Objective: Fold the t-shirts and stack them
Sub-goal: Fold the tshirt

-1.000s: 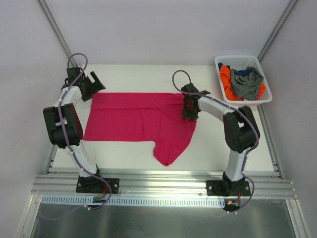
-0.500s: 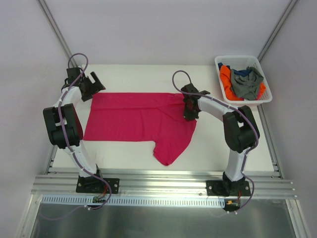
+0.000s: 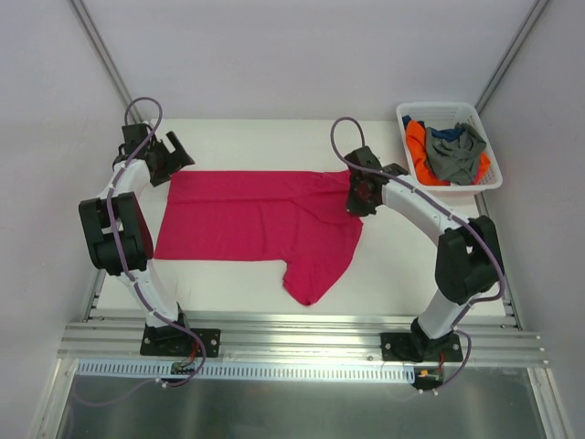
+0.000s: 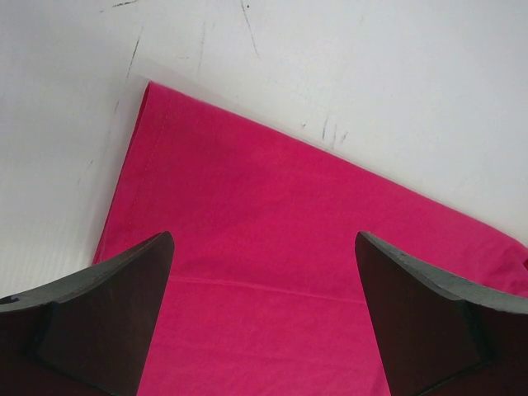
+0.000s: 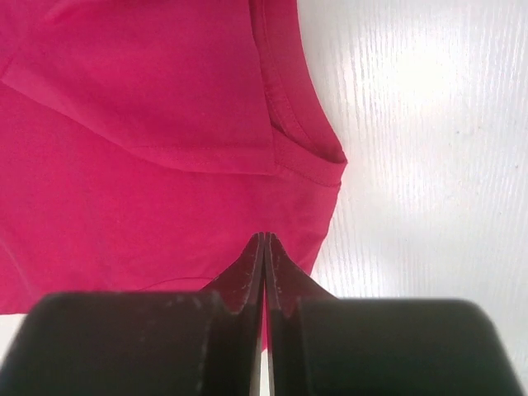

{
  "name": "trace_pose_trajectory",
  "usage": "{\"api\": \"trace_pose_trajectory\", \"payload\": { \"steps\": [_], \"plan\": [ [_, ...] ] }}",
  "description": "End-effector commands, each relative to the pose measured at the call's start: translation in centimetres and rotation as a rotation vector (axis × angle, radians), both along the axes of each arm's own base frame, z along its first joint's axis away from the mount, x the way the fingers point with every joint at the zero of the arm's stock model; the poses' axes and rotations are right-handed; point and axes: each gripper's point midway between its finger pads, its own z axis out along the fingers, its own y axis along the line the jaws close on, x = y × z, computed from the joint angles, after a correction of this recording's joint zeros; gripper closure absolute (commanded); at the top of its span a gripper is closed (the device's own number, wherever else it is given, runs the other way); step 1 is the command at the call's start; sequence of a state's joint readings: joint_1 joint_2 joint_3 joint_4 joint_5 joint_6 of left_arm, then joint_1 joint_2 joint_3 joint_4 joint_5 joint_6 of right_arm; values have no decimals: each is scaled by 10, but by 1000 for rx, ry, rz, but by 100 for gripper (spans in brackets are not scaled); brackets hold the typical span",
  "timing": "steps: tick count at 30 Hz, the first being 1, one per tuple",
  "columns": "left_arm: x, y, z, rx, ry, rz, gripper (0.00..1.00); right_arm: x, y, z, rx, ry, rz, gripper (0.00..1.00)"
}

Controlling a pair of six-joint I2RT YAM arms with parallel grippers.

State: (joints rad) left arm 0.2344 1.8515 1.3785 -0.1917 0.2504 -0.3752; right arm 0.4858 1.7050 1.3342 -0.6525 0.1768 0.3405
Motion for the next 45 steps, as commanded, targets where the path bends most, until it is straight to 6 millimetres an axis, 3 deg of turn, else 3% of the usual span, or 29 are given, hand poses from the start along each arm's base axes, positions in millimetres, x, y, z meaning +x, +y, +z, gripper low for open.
{"api": "trace_pose_trajectory", "payload": {
  "steps": [1,7,12,16,18,19,20,21,22,23,24,25,26,27,28,29,31,32,37,40,45],
  "plan": [
    [3,-5,27,12,-66,-16,6,-19,-9,-8,-17,66,-20,99],
    [-1,-7,27,10,-65,-27,6,-22,-13,-22,-36,79,-6,99],
    [-8,-12,32,3,-75,-45,6,-11,-4,-39,10,67,10,75],
    [-26,-16,52,-1,-72,-40,6,-7,11,-21,92,19,57,61],
    [-50,-22,48,-48,1,-12,5,-11,13,2,133,-31,71,59],
    [-61,-25,58,-58,1,-3,5,-16,15,9,159,-37,82,54],
    [-76,-27,49,-81,47,29,5,-28,12,6,159,-16,80,52],
    [-95,-25,40,-83,113,71,5,-36,10,19,177,-42,85,52],
    [-109,-26,49,-111,105,113,5,-44,7,19,177,-39,90,49],
    [-130,-24,32,-139,162,160,5,-59,2,9,163,-8,93,47],
    [-147,-23,28,-161,194,202,5,-67,-1,9,169,-8,89,46],
    [-161,-23,37,-193,173,261,5,-74,-5,17,184,-36,85,44],
    [-182,-24,19,-214,223,305,5,-81,-6,17,191,-38,84,44],
    [-196,-17,15,-229,232,367,4,-91,-11,9,189,-20,71,44],
    [-207,-14,23,-236,189,428,3,-98,-8,17,233,-32,87,44],
    [-223,-13,7,-255,221,469,3,-103,-7,16,240,-34,95,44],
    [-237,-5,6,-270,195,539,4,-112,-7,16,251,-32,112,44],
    [-247,-2,-5,-266,222,580,4,-116,-5,21,262,-51,129,44],
    [-272,30,-32,-283,287,798,8,-135,0,16,288,-75,151,43],
    [-276,50,-38,-217,302,841,10,-137,9,16,356,-114,119,43],
    [-259,69,-38,-190,274,849,18,-131,12,8,384,-157,47,43]
  ]
}}
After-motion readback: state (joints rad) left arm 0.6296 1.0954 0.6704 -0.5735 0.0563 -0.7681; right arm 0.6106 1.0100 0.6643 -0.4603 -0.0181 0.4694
